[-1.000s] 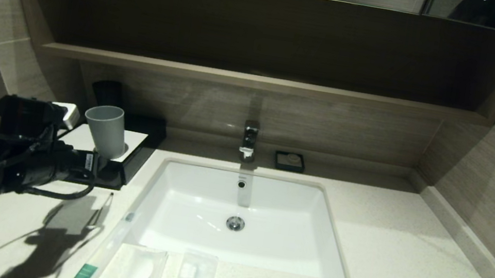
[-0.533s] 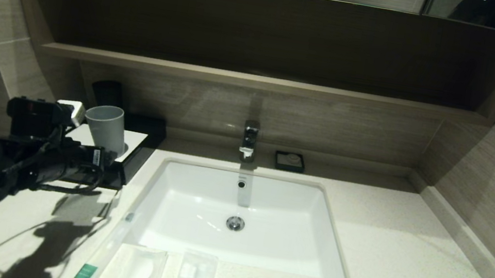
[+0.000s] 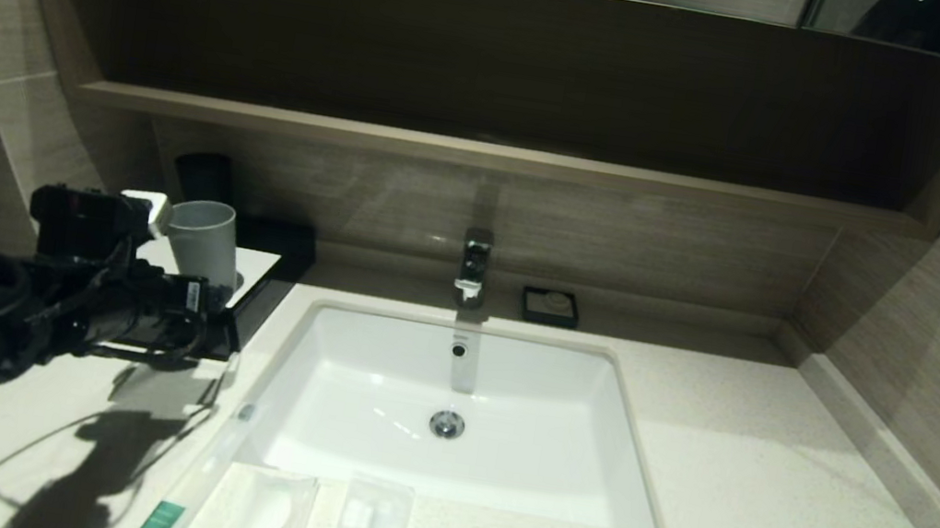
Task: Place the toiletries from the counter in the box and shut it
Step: Pick up the cup
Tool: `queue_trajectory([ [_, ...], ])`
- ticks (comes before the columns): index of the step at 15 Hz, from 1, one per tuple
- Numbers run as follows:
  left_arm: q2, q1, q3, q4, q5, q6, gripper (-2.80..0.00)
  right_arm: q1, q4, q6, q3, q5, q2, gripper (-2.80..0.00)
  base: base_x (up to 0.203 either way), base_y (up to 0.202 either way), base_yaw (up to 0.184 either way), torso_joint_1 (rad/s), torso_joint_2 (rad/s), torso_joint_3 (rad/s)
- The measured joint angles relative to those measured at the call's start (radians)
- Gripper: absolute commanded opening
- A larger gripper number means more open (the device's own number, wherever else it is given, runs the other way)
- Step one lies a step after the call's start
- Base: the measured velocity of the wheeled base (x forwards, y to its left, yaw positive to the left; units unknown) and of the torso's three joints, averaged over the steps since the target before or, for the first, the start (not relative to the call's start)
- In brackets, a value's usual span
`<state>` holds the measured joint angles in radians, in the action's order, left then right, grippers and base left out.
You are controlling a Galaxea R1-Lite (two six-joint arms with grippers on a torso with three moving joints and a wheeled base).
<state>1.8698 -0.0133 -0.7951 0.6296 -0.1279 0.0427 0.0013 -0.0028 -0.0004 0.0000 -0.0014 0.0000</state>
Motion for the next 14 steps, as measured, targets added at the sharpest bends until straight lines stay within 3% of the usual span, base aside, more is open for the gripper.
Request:
queue_trajectory([
  [14,0.070,-0.002,-0.032,0.067,0.000,0.001,0.00,0.000,0.000,0.000,0.000,0.000,0.000,-2.80,0.000,0.000,0.000,0.000,0.00,0.000],
])
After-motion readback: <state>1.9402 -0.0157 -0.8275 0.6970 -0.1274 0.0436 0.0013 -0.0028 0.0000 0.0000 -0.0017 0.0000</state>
